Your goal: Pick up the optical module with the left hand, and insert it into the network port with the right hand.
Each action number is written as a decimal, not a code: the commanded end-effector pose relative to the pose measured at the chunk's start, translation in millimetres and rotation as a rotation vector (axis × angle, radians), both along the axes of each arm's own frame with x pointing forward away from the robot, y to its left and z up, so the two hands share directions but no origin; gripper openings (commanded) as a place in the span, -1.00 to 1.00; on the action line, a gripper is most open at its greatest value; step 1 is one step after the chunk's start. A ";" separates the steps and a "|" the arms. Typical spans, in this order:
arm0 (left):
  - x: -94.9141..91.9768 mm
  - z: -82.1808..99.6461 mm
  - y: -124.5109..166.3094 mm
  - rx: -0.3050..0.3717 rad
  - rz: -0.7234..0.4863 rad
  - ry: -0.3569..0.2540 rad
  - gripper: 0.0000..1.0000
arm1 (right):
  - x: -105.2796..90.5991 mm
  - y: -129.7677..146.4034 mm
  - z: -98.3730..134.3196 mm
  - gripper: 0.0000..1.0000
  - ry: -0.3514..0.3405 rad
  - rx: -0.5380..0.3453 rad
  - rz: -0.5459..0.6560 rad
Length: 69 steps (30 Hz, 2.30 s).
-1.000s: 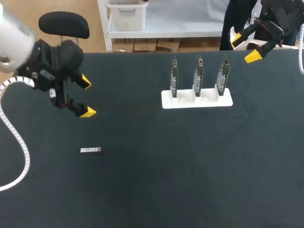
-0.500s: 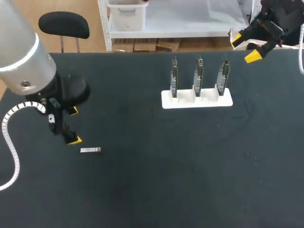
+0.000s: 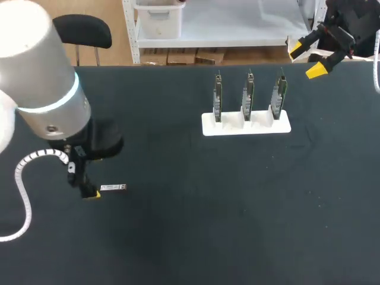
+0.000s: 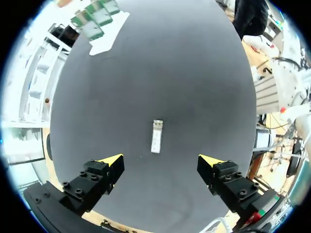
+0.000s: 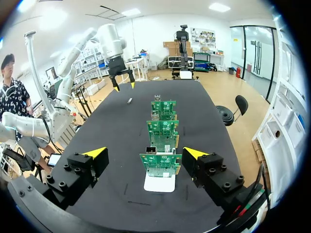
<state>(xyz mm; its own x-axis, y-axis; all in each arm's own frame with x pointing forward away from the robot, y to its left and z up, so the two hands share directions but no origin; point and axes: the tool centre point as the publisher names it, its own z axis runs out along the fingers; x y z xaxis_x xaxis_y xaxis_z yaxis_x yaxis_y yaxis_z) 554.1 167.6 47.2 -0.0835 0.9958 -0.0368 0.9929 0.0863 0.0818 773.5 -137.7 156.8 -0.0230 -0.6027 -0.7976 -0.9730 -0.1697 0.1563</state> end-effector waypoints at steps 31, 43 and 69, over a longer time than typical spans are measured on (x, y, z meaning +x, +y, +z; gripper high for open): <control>14.3 -55.8 4.8 0.024 0.059 0.120 1.00 | -2.1 0.1 0.0 1.00 -0.004 0.000 -0.003; 17.1 -60.9 -1.3 0.014 0.053 0.143 1.00 | -2.1 0.1 0.0 1.00 -0.004 0.000 -0.003; 10.4 -72.2 -0.8 0.017 0.080 0.175 -1.00 | -2.1 0.1 0.0 1.00 -0.004 0.000 -0.003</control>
<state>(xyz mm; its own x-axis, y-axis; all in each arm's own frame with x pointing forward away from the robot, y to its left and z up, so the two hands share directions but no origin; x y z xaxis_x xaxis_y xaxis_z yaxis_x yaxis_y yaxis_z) 564.9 167.7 -18.9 -0.1649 0.9863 -0.0027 0.9828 0.1641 -0.0843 773.5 -137.7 156.8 -0.0231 -0.6028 -0.7976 -0.9730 -0.1696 0.1563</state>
